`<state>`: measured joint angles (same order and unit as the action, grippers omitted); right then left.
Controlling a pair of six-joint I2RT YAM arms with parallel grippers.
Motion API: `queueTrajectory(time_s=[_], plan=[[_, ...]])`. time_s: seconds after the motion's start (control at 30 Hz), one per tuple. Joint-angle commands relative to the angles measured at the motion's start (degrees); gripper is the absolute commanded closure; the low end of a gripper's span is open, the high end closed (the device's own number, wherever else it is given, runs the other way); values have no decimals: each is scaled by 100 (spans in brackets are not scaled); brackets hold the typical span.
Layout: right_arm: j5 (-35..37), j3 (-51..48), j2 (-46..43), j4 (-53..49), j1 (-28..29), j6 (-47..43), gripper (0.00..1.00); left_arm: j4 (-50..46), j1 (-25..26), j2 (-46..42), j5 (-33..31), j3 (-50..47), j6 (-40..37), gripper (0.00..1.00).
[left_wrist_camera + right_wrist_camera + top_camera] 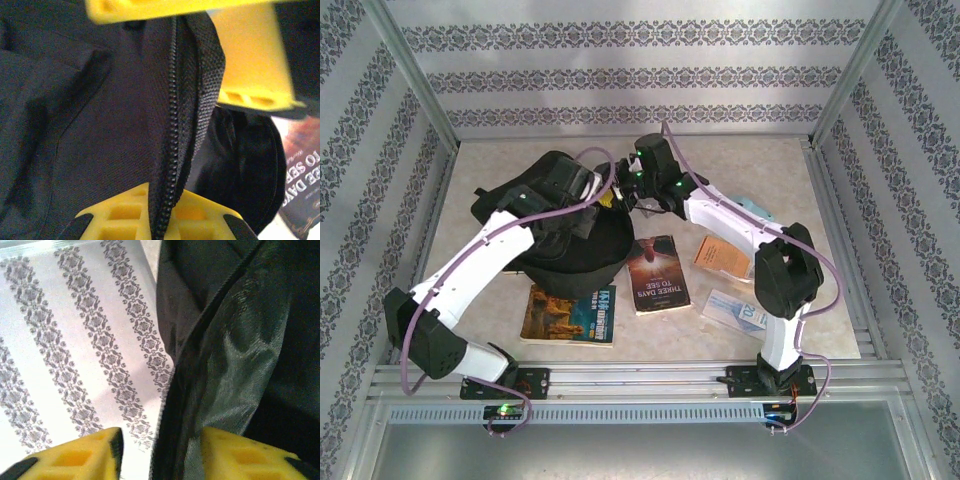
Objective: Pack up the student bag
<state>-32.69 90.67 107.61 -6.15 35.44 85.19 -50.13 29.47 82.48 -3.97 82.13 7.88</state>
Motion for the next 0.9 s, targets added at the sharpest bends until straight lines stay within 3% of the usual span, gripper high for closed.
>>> queueTrajectory(time_s=[0.0,0.17,0.37,0.5,0.6,0.73,0.87], plan=[[128,202,-286,-937,-97,-1399,45,379,-453,-108,544,206,620,100],[672,-171,-821,-2193,-330,-2914,38,1075,-1099,-358,1287,-359,1331,100],[1595,-641,-1552,-3129,-644,-4201,36,1865,-1257,-438,1905,-1080,1747,100],[2350,-602,-1520,-3644,-1001,-4627,36,2657,-1264,-563,2116,-1632,1907,100],[2990,-254,-1069,-3780,-1166,-5232,30,3041,-1276,-667,1910,-1940,1947,100],[3309,851,-12,-3871,-1129,-6429,2,3227,-1291,-752,1620,-2208,1917,100],[3889,2221,1166,-4150,-926,-7591,2,3485,-1337,-985,1443,-2558,1990,100]])
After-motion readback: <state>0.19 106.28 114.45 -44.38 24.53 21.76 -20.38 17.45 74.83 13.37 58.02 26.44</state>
